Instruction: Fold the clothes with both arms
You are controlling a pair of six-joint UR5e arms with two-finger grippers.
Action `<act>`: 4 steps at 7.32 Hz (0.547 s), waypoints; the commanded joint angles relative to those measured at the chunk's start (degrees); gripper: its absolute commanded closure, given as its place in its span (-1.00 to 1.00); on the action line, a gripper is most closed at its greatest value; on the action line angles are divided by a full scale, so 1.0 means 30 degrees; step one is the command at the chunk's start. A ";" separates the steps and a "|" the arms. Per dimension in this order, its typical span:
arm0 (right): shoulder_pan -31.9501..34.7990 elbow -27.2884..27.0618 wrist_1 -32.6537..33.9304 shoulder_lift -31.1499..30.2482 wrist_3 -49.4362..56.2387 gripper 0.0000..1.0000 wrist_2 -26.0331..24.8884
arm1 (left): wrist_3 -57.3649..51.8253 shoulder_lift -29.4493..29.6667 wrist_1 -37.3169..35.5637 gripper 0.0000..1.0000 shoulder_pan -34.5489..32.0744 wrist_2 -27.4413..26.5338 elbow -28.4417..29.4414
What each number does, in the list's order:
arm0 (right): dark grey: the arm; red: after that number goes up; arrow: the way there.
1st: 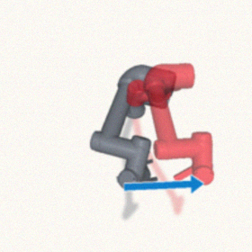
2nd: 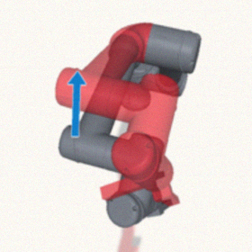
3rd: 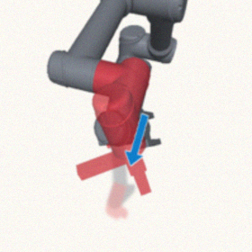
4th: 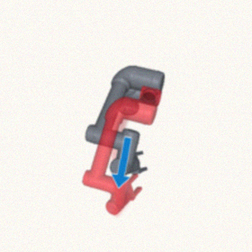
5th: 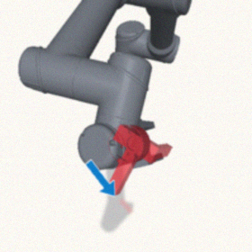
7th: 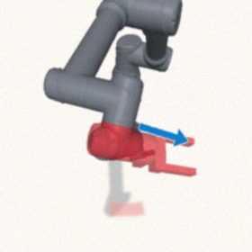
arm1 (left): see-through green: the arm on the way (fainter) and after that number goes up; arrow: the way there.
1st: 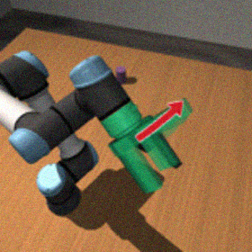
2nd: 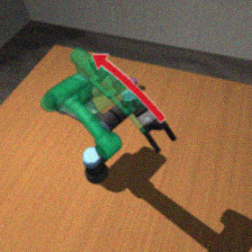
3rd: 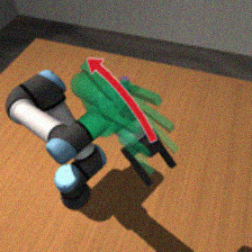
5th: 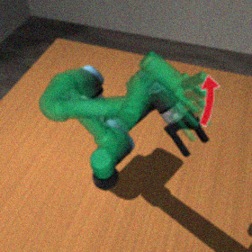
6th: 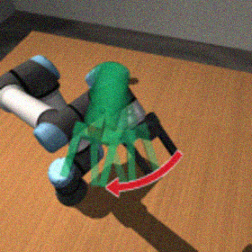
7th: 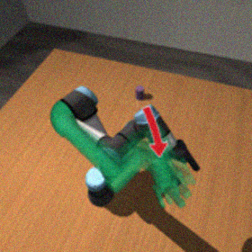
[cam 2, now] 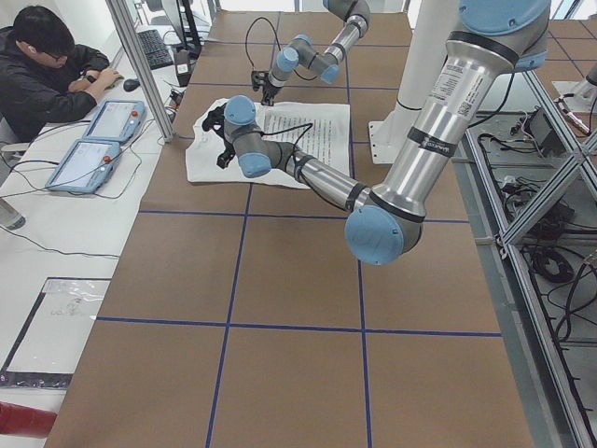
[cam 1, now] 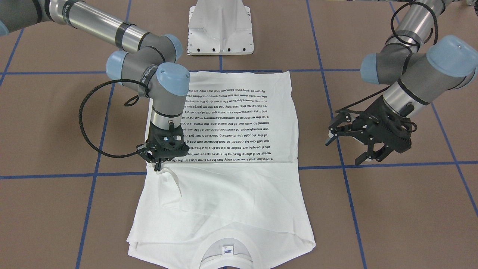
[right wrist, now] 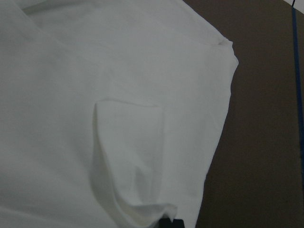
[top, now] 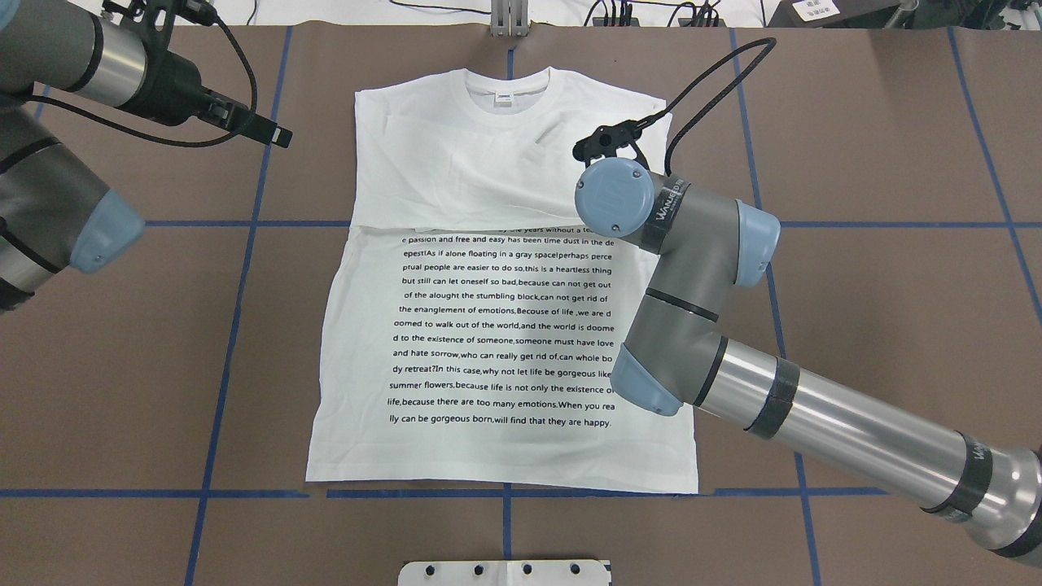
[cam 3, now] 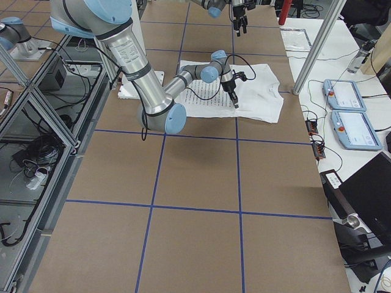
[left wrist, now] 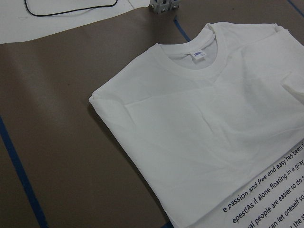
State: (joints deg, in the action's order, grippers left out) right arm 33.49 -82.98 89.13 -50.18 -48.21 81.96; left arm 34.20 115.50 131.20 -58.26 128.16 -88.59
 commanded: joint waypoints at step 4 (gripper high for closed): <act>0.0522 -0.2325 -0.0672 -0.0206 -0.1680 -1.00 0.1931 | 0.0317 -0.0006 -0.0227 -1.00 -0.0003 -0.0149 -0.0640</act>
State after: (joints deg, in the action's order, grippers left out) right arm 33.90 -85.82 88.17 -50.33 -51.72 83.81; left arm 34.42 115.50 131.02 -58.26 127.94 -89.40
